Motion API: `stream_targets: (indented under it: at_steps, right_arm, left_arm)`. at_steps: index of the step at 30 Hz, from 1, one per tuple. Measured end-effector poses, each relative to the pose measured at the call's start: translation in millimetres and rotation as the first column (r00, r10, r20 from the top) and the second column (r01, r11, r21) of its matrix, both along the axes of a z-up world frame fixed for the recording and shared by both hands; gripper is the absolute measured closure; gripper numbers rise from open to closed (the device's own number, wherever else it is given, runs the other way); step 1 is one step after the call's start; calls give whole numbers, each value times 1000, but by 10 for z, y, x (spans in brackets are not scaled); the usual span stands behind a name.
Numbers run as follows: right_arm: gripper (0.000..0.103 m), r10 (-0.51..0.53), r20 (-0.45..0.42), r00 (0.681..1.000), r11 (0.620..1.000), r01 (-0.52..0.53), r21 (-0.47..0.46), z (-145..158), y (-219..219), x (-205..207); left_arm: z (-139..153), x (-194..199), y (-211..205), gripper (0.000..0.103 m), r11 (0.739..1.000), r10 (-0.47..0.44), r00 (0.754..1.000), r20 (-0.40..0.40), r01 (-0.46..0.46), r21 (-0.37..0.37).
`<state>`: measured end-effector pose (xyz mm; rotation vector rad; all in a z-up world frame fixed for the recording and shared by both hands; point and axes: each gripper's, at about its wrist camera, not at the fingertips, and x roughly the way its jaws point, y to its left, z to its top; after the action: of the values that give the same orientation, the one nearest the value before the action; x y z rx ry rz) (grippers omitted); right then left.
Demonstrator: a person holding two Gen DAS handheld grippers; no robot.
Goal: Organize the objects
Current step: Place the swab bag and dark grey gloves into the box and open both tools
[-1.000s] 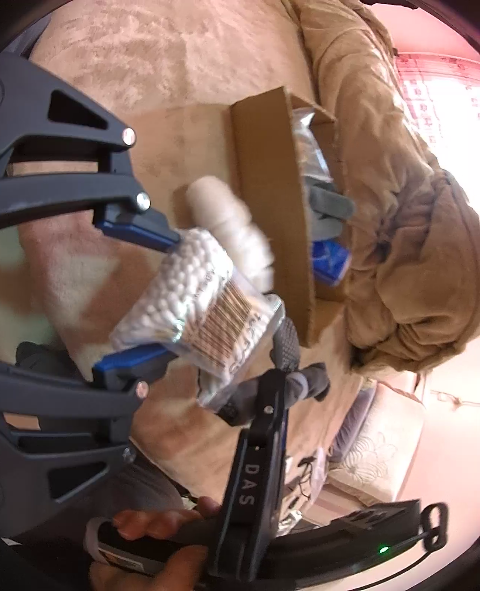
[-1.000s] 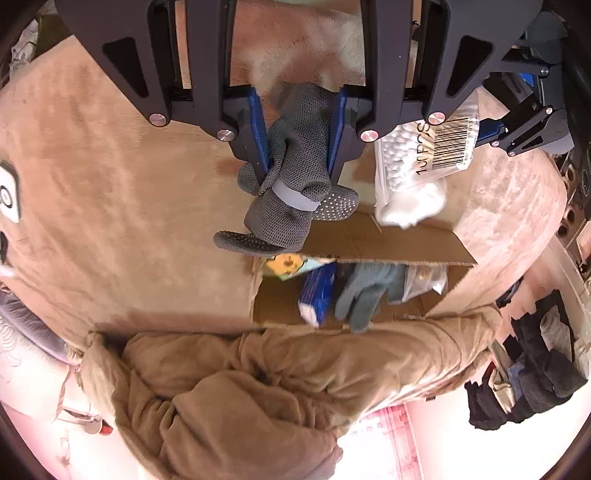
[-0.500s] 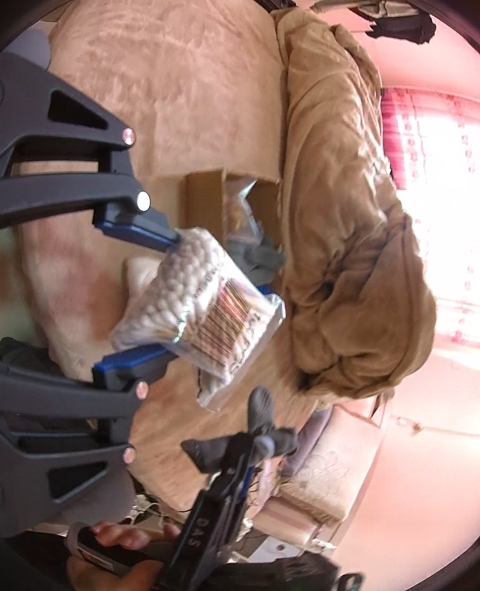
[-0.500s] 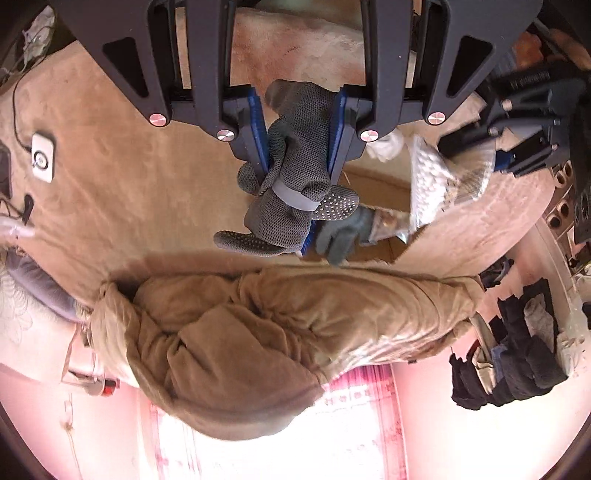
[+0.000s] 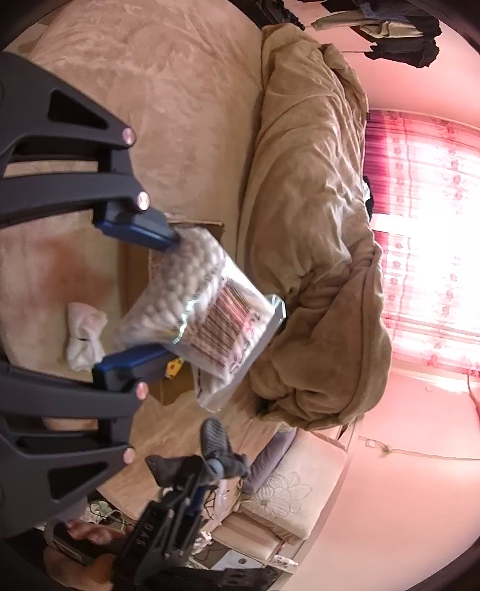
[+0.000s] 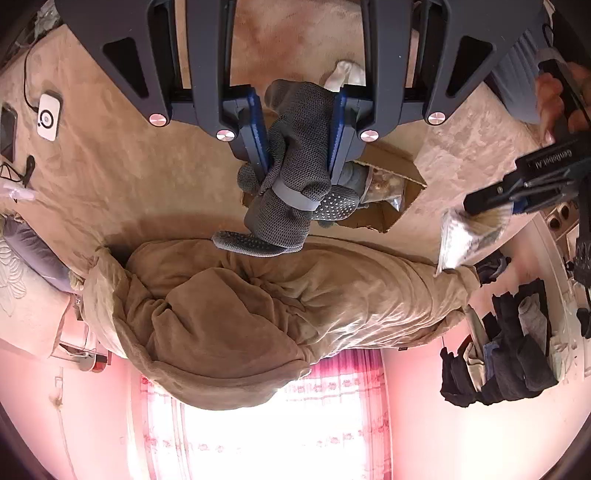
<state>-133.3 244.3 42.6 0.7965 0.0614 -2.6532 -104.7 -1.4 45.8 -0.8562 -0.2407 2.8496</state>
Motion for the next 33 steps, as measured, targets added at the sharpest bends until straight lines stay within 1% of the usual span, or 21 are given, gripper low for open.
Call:
stream_targets:
  at_steps: [5,11,18,21,24,26,27,28,29,30,33]
  right_arm:
    - [72,0,10,1000,1000,0,12,-73,-38,-186]
    - [72,2,53,999,999,-4,32,-283,-71,-542]
    - [72,20,114,993,999,-25,42,-599,-134,-884]
    - [72,28,144,989,999,-33,33,-726,-135,-1007]
    - [71,36,175,984,998,-45,45,-867,-160,-1138]
    - [70,40,199,979,998,-49,37,-937,-155,-1218]
    - [69,37,202,979,998,-46,41,-957,-151,-1249]
    - [66,35,206,978,998,-45,41,-979,-141,-1274]
    - [60,35,211,977,998,-43,35,-998,-131,-1288]
    - [57,34,214,976,999,-40,27,-1013,-116,-1294]
    - [50,60,211,976,998,-56,-23,-1015,-51,-1271]
  left_arm:
    - [-57,-268,75,54,1000,-12,1000,19,12,2]
    - [-330,-613,244,54,999,-33,997,76,32,18]
    - [-653,-1003,415,54,999,-33,990,137,30,23]
    - [-768,-1106,455,54,999,-29,986,162,25,28]
    - [-875,-1204,522,54,1000,-26,984,179,22,22]
    - [-967,-1278,582,54,999,-35,979,202,32,15]
    - [-1003,-1300,604,54,999,-36,977,210,34,13]
    - [-1048,-1331,622,54,999,-38,975,220,37,11]
    - [-1087,-1348,636,54,999,-40,973,229,39,9]
    - [-1125,-1359,654,53,999,-37,971,235,38,2]
    - [-1146,-1349,698,52,999,-26,975,223,33,-31]
